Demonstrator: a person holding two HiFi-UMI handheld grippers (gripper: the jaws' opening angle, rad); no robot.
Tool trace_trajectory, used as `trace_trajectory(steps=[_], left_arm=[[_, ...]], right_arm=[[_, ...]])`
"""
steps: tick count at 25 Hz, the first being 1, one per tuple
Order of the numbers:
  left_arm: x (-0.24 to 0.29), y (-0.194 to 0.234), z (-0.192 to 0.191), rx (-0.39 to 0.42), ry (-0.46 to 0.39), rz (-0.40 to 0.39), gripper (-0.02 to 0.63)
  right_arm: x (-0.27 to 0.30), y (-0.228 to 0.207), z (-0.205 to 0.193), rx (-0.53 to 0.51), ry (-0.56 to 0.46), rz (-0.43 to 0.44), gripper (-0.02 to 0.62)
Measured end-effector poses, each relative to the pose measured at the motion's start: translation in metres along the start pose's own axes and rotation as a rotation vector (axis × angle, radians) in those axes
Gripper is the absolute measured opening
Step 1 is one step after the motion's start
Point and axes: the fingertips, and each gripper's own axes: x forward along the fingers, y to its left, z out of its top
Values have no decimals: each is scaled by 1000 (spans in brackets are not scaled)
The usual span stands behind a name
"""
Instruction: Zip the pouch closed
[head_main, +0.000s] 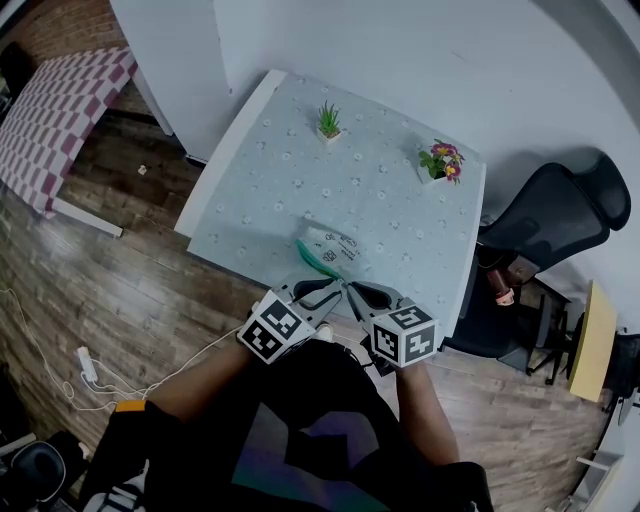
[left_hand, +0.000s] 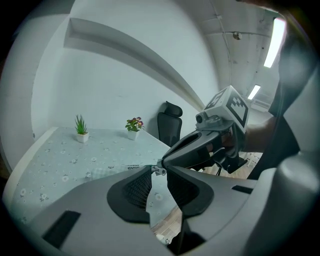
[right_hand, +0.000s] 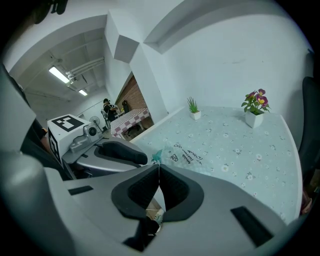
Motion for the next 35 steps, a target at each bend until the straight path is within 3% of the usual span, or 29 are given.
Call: trace_trajectory(steps=[12, 29, 35], left_arm=[[3, -12, -3, 61, 31, -15, 121], [-7, 3, -3, 98, 24, 46, 118], [-12, 6, -2, 86, 9, 56, 100]], right_arm=[[-1, 5, 0, 6, -10, 23, 20], [0, 24, 13, 71, -11, 260, 18], [0, 28, 11, 72, -7, 288, 18]])
